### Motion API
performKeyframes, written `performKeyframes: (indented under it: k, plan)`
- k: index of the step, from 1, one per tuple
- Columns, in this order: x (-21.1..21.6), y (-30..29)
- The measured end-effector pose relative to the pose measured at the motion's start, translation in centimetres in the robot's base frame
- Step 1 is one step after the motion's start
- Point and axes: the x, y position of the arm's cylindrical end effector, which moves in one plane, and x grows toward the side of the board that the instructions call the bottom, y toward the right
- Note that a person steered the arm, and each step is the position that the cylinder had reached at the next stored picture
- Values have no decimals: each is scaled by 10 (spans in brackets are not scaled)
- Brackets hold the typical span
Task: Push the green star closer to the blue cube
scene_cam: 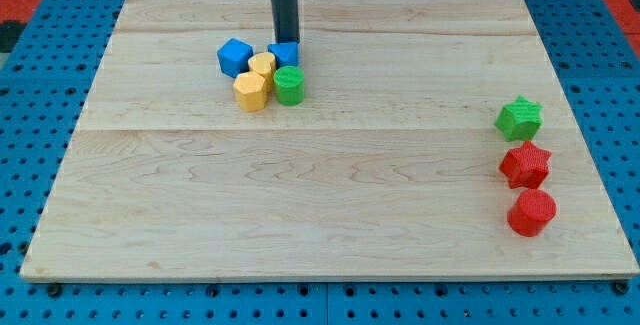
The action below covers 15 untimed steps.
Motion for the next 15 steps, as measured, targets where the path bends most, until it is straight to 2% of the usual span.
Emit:
performKeyframes:
  k: [1,2,3,4,5,7,8,9,10,11,13,15]
  plan:
    - [-6,134]
    - [54,260]
    - [119,290]
    - [136,297]
    - [160,238]
    - [193,67]
    - [206,96]
    - [216,25]
    - [215,-94]
    - [216,-122]
    - [154,-162]
    - [88,-112]
